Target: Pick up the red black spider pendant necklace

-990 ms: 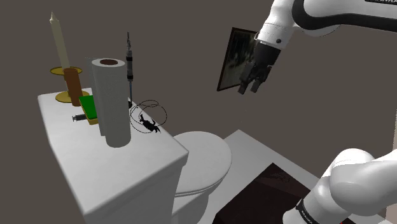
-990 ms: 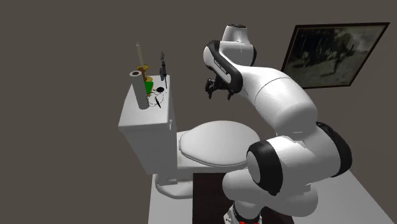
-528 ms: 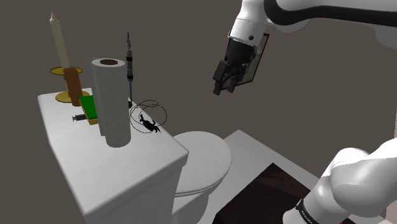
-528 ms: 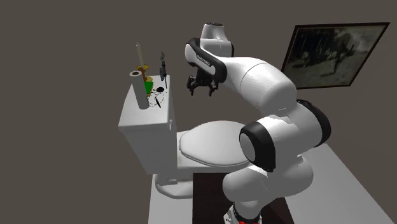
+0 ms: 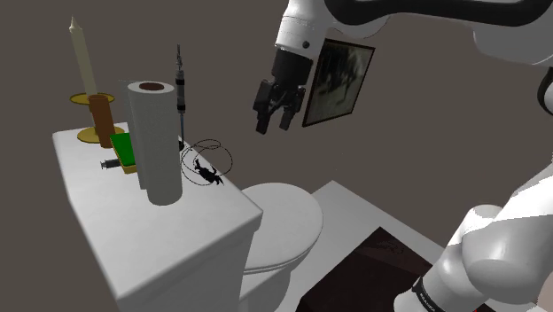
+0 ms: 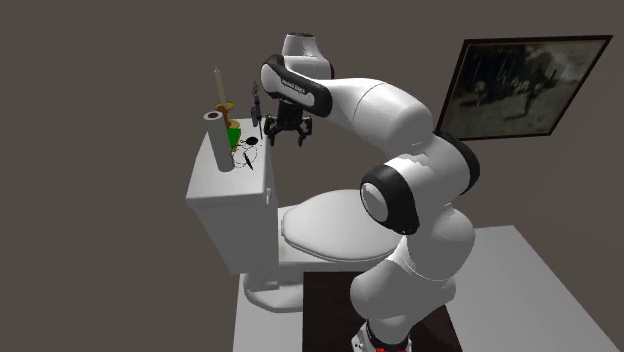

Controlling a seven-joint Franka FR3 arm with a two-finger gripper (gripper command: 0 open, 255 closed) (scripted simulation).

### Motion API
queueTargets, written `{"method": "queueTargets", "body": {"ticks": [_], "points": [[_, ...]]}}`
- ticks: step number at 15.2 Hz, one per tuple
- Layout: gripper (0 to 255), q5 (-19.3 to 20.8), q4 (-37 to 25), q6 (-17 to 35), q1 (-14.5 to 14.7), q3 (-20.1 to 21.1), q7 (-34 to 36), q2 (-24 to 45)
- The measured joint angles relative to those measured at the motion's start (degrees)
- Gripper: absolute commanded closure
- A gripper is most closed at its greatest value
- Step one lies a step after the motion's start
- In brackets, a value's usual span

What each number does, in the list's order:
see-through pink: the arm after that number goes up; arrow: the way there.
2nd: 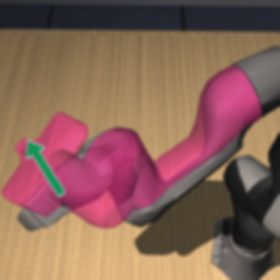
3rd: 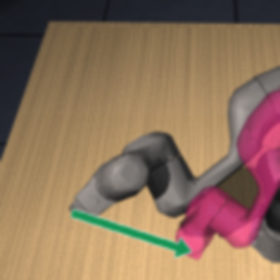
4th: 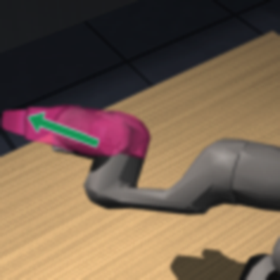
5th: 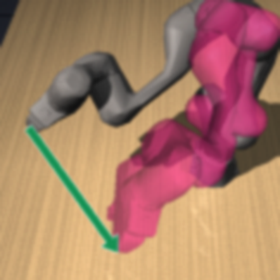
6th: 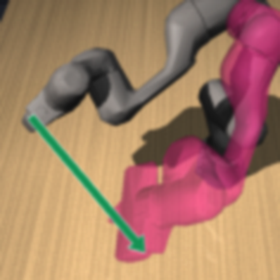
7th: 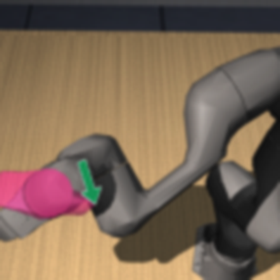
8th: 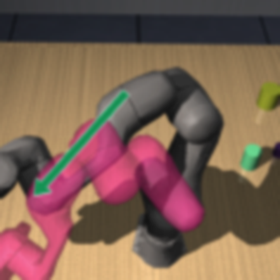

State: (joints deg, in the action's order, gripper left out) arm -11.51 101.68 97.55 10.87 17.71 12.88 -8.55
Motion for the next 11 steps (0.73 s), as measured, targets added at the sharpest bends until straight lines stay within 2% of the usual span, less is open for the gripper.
{"method": "queueTargets", "body": {"ticks": [9,11], "points": [[0,4.24,-18.79,-2.22,6.00,6.17,5.60,16.85],[0,4.63,-19.59,-1.83,6.51,6.47,5.77,18.14]]}}
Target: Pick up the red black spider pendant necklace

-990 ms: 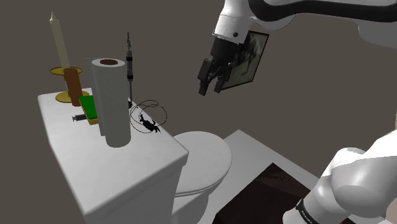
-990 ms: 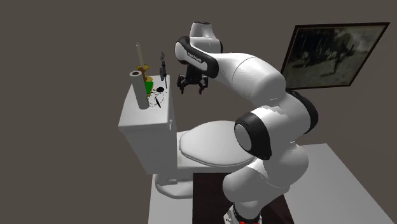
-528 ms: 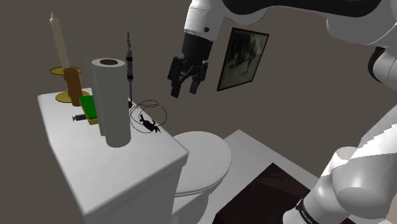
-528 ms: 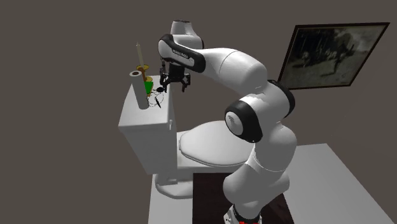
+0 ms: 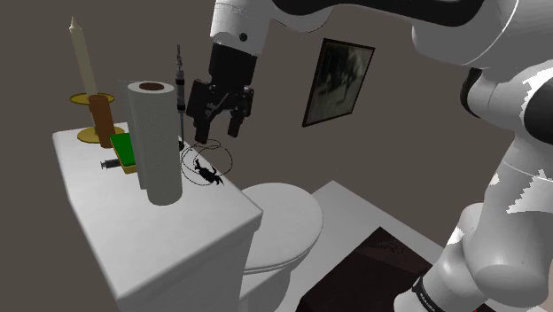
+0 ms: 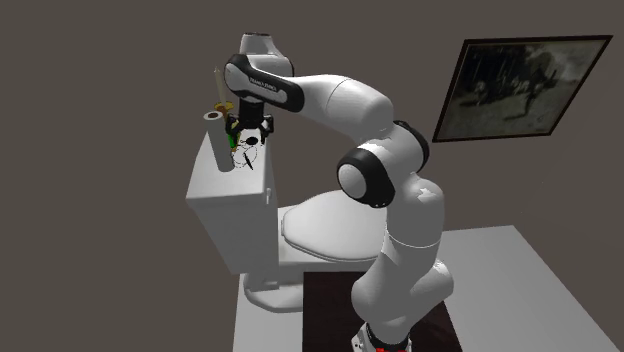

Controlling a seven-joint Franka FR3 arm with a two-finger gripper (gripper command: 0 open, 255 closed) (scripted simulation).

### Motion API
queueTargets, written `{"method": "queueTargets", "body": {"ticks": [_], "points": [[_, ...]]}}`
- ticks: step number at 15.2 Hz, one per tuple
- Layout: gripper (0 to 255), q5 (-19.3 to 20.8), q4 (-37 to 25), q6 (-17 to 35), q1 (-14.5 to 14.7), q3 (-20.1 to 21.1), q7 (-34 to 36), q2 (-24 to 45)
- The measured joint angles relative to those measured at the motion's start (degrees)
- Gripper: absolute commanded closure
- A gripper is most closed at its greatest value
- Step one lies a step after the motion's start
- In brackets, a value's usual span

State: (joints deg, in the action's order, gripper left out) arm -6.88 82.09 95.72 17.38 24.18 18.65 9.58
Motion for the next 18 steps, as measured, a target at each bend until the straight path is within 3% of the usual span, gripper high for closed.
{"method": "queueTargets", "body": {"ticks": [6,7,18], "points": [[0,-0.33,4.85,4.39,-0.09,0.00,-0.78,-0.42],[255,-0.42,5.47,4.83,-0.15,-0.02,-0.91,-0.60],[255,-0.46,5.47,4.77,-0.22,-0.07,-1.00,-0.71]]}}
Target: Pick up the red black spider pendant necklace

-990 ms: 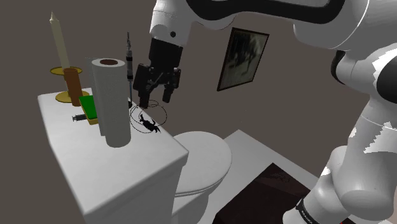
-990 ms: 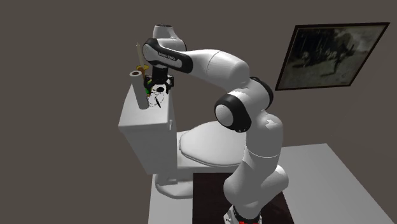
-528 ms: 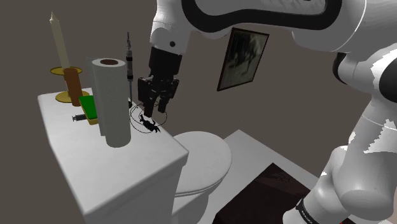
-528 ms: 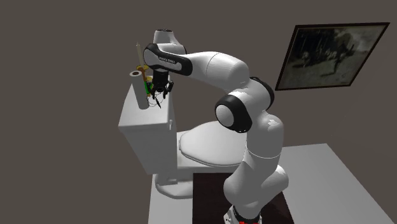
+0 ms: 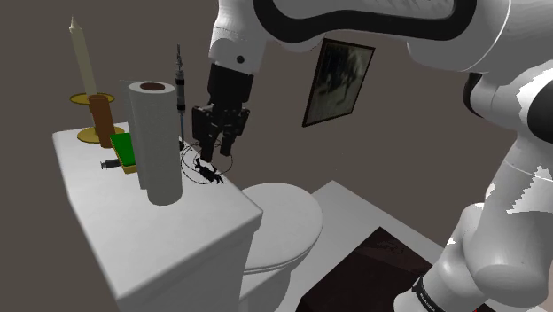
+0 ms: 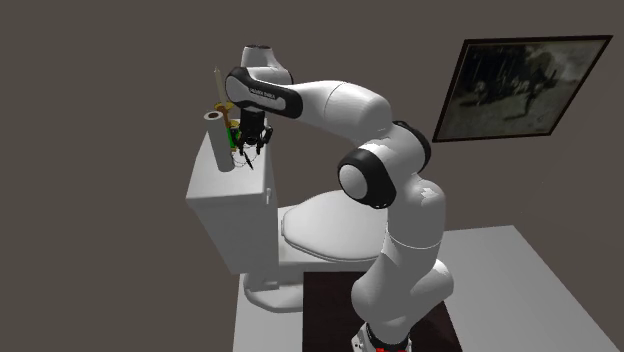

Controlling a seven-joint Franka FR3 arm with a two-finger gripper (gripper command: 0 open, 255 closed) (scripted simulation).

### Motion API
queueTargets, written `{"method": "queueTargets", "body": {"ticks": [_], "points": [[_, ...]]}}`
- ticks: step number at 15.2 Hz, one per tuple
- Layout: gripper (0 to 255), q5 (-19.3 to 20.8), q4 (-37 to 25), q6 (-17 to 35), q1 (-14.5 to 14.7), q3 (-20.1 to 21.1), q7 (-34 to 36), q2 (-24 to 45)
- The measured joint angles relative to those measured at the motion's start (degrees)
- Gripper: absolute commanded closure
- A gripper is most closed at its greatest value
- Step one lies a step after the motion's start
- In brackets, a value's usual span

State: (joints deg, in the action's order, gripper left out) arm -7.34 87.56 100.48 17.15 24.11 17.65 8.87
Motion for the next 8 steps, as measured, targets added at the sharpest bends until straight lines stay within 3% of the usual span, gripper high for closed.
{"method": "queueTargets", "body": {"ticks": [8], "points": [[255,0.81,-7.78,-6.19,0.50,0.17,1.35,1.60]]}}
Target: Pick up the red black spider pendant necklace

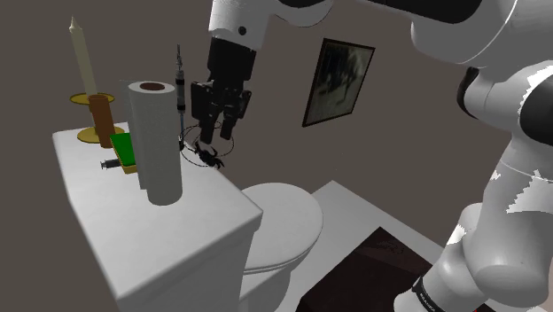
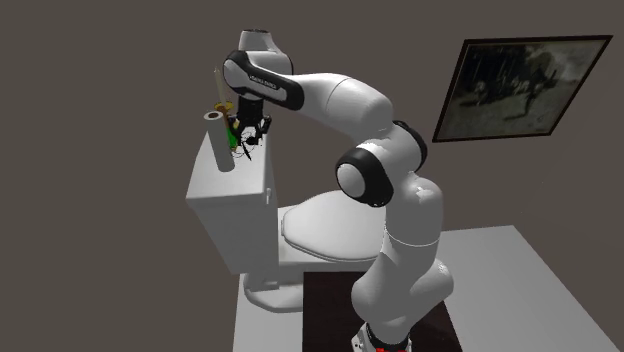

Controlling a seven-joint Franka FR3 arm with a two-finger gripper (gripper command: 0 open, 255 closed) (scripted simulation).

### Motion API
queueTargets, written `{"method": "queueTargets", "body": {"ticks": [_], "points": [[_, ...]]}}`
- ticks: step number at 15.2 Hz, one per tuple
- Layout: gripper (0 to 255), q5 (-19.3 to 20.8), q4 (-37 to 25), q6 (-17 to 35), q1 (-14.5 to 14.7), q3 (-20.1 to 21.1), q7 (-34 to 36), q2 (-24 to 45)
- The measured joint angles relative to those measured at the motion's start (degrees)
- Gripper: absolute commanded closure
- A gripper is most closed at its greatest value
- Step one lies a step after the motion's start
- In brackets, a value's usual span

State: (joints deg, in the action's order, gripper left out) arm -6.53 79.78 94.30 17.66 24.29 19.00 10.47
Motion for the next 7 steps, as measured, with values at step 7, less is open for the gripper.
{"method": "queueTargets", "body": {"ticks": [7], "points": [[255,1.09,-8.17,-5.84,0.86,0.25,1.46,2.34]]}}
